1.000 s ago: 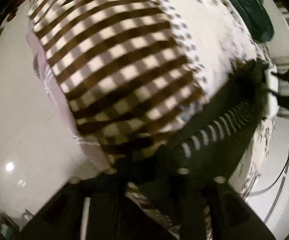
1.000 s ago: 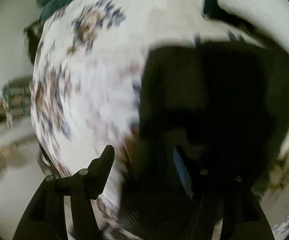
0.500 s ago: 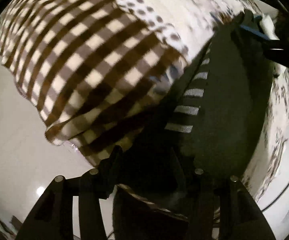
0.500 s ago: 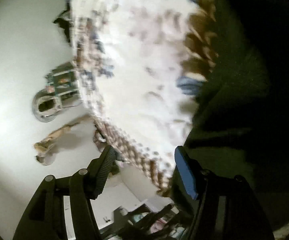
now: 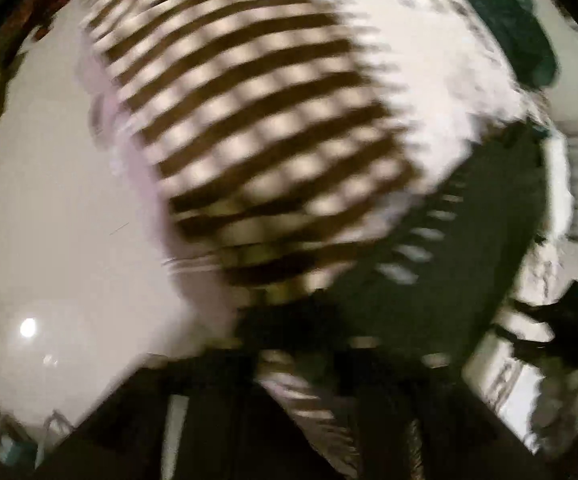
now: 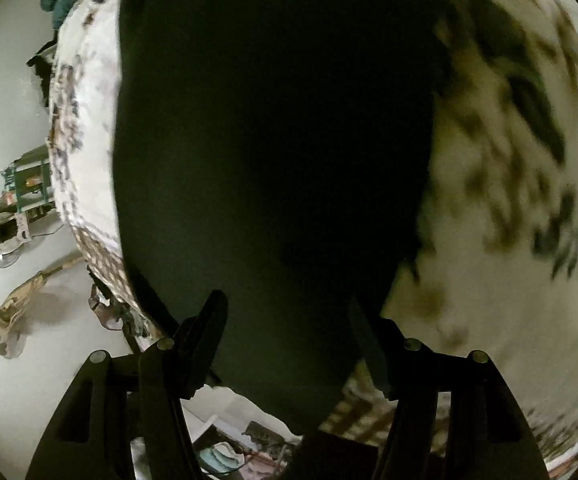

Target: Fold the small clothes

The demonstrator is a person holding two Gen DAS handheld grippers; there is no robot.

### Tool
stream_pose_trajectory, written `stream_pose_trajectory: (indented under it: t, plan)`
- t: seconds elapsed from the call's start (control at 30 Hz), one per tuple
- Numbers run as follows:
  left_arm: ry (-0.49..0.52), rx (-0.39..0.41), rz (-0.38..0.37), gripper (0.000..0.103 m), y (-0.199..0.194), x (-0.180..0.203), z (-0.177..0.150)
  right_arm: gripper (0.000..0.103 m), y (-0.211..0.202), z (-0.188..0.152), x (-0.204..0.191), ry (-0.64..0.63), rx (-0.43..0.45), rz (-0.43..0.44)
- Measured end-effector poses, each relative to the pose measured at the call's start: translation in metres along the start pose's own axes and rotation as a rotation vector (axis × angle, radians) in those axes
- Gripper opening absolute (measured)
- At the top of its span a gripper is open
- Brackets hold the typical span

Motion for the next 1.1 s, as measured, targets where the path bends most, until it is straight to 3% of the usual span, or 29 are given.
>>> stream_pose_trajectory:
  t: [0.03, 0.1, 0.17, 0.2, 0.23, 0.27, 0.3, 0.37, 0.43, 0.5, 0.57, 0.6, 0.7, 0.73, 0.77, 0.8, 0.83, 0.87, 0.97, 1.1]
  plan:
    - [0.048, 0.006, -0.014, 0.069, 0.002, 0.017, -0.002, 0.066, 0.005, -0.007, 0.004, 0.002, 0.004, -0.014]
    - [0.148, 0.001, -0.006, 0.069, 0.015, 0.049, -0.008, 0.066, 0.018, -0.024, 0.011, 0.003, 0.013, -0.059]
    - [0.249, -0.018, 0.085, 0.068, 0.033, 0.072, -0.012, 0.066, 0.029, -0.035, 0.014, 0.021, 0.014, -0.084]
    - [0.286, -0.016, 0.127, 0.065, 0.04, 0.083, -0.012, 0.066, 0.035, -0.042, 0.016, 0.037, 0.012, -0.086]
    - [0.348, -0.004, 0.195, 0.036, 0.046, 0.091, -0.014, 0.066, 0.04, -0.051, 0.021, 0.059, 0.008, -0.086]
    - [0.385, 0.005, 0.249, 0.02, 0.048, 0.092, -0.014, 0.066, 0.042, -0.057, 0.024, 0.072, 0.006, -0.085]
    - [0.395, 0.007, 0.285, 0.015, 0.048, 0.087, -0.01, 0.066, 0.045, -0.065, 0.028, 0.086, 0.002, -0.086]
    - [0.343, 0.042, 0.31, 0.018, 0.034, 0.065, 0.003, 0.066, 0.048, -0.076, 0.032, 0.099, -0.009, -0.091]
    - [0.273, 0.056, 0.313, 0.018, 0.019, 0.041, 0.015, 0.066, 0.052, -0.09, 0.036, 0.098, -0.03, -0.069]
    - [0.198, 0.055, 0.246, 0.021, 0.007, 0.025, 0.021, 0.066, 0.057, -0.099, 0.038, 0.078, -0.044, -0.069]
    - [0.172, 0.047, 0.174, 0.04, 0.0, 0.018, 0.022, 0.066, 0.063, -0.106, 0.041, 0.066, -0.06, -0.067]
    - [0.181, 0.043, 0.149, 0.056, 0.0, 0.018, 0.021, 0.066, 0.067, -0.108, 0.042, 0.067, -0.067, -0.065]
    - [0.235, 0.026, 0.152, 0.06, 0.01, 0.019, 0.012, 0.063, 0.072, -0.112, 0.033, 0.064, -0.053, -0.06]
    - [0.249, 0.013, 0.156, 0.06, 0.021, 0.033, 0.009, 0.055, 0.069, -0.112, 0.031, 0.06, -0.043, -0.062]
    - [0.267, -0.001, 0.165, 0.059, 0.03, 0.047, 0.009, 0.038, 0.069, -0.113, 0.03, 0.048, -0.035, -0.065]
    - [0.289, -0.008, 0.165, 0.057, 0.037, 0.05, 0.005, 0.027, 0.068, -0.112, 0.023, 0.042, -0.03, -0.071]
    - [0.315, -0.002, 0.163, 0.028, 0.042, 0.055, 0.001, 0.013, 0.07, -0.112, 0.02, 0.034, -0.025, -0.08]
    - [0.326, -0.003, 0.151, 0.005, 0.044, 0.059, -0.002, 0.008, 0.067, -0.114, 0.018, 0.016, -0.005, -0.109]
    - [0.288, 0.03, 0.118, 0.006, 0.036, 0.068, -0.007, 0.006, 0.057, -0.122, 0.009, -0.033, 0.022, -0.169]
    - [0.244, 0.022, 0.096, 0.007, 0.022, 0.044, -0.014, 0.005, 0.044, -0.134, -0.005, -0.092, 0.038, -0.211]
Point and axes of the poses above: each gripper's, at about its wrist camera, not at the fingertips, and y roughly the way its jaws point, x to its right, z to its top, the point moved 1 cm from there along y, roughly the way its jaws point, and after that the axes turned 5 degrees about x, right-handed, at the moved point
